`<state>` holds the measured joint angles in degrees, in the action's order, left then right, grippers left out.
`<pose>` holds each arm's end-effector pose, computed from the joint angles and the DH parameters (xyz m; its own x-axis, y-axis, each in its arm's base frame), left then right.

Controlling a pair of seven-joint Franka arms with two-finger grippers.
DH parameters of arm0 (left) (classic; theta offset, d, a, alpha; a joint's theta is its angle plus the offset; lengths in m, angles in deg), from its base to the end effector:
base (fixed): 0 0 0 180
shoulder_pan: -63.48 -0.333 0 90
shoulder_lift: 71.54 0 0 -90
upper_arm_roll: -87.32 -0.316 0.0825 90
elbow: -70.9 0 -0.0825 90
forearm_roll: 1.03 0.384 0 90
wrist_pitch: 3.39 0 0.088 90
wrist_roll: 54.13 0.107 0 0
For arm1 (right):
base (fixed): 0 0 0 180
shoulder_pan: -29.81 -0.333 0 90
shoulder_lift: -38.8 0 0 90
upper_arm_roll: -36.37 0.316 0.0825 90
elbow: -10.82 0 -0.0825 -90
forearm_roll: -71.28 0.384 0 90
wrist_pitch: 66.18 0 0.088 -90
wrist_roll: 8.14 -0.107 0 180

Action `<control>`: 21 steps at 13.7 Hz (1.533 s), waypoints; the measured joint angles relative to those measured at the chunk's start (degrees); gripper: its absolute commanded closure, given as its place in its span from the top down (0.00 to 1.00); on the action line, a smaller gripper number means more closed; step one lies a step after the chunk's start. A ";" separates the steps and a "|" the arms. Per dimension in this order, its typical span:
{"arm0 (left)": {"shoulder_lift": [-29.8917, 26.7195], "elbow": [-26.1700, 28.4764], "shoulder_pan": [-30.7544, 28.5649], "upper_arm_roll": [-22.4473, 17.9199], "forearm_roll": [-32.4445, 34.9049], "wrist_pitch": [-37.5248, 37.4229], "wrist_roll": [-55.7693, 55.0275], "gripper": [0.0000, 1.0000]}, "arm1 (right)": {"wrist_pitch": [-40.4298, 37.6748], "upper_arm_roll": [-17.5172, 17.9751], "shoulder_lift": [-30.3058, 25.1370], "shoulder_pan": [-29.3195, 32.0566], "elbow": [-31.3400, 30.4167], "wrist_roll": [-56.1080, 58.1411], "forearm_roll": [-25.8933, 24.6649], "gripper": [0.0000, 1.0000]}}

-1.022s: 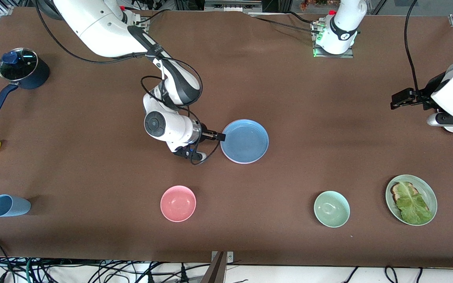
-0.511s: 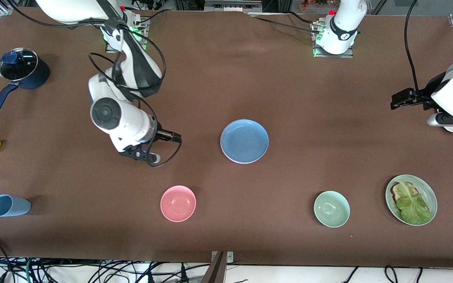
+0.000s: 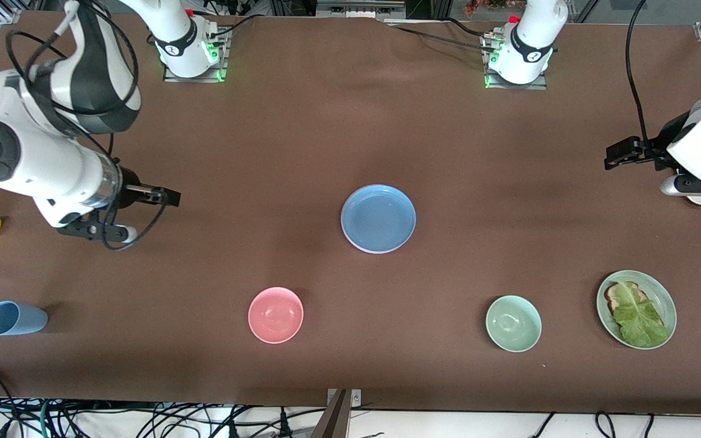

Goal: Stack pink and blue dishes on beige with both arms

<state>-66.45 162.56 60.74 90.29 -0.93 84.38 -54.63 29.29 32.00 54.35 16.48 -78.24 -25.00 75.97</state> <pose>0.5714 -0.0010 0.5579 0.9877 0.0043 -0.1560 0.0046 -1.0000 0.0015 0.6168 0.1102 0.4793 0.9746 -0.1474 -0.1685 -0.1513 -0.9884 -0.0103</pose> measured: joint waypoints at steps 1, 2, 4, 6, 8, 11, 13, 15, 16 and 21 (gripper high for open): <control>0.01 0.00 0.00 0.00 0.00 0.00 0.00 1.00 | -0.71 -0.02 -1.97 1.05 0.03 0.04 0.00 1.00; 0.01 -0.01 0.00 0.00 0.00 0.00 0.00 1.00 | -1.50 0.02 -4.07 2.15 -0.01 0.45 0.00 1.00; 0.02 -0.01 0.00 0.00 0.00 0.00 0.00 1.00 | -3.60 0.05 -8.28 4.20 -0.45 3.32 -0.16 1.00; 0.02 -0.03 0.00 0.00 0.00 0.00 0.00 1.00 | -4.86 0.12 -12.17 6.98 -2.04 8.19 -0.98 1.00; 0.02 -0.04 0.00 0.00 0.00 0.00 0.00 1.00 | -4.90 0.10 -14.35 10.64 -3.58 14.83 -1.49 1.00; 0.03 -0.05 0.00 0.00 0.00 0.00 0.00 1.00 | -4.88 0.13 -18.33 13.08 -7.57 17.31 -2.39 1.00; 0.04 -0.05 0.00 0.00 0.00 0.00 0.00 1.00 | -5.08 0.35 -20.71 13.22 -9.45 17.53 -3.30 1.00; 0.04 -0.06 -0.01 0.00 0.00 0.00 0.00 1.00 | -5.51 0.63 -21.13 13.22 -9.55 17.53 -3.51 1.00; 0.04 -0.06 0.01 0.00 0.00 0.00 0.00 1.00 | -5.51 0.66 -20.98 13.36 -9.55 17.53 -3.51 1.00; 0.06 -0.06 0.32 0.09 0.00 0.00 0.00 1.00 | -5.49 3.06 -20.68 14.72 -9.41 17.61 -3.63 1.00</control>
<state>-66.39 162.50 61.06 90.38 -0.93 84.38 -54.63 23.80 35.05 33.67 31.21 -87.65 -7.39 72.33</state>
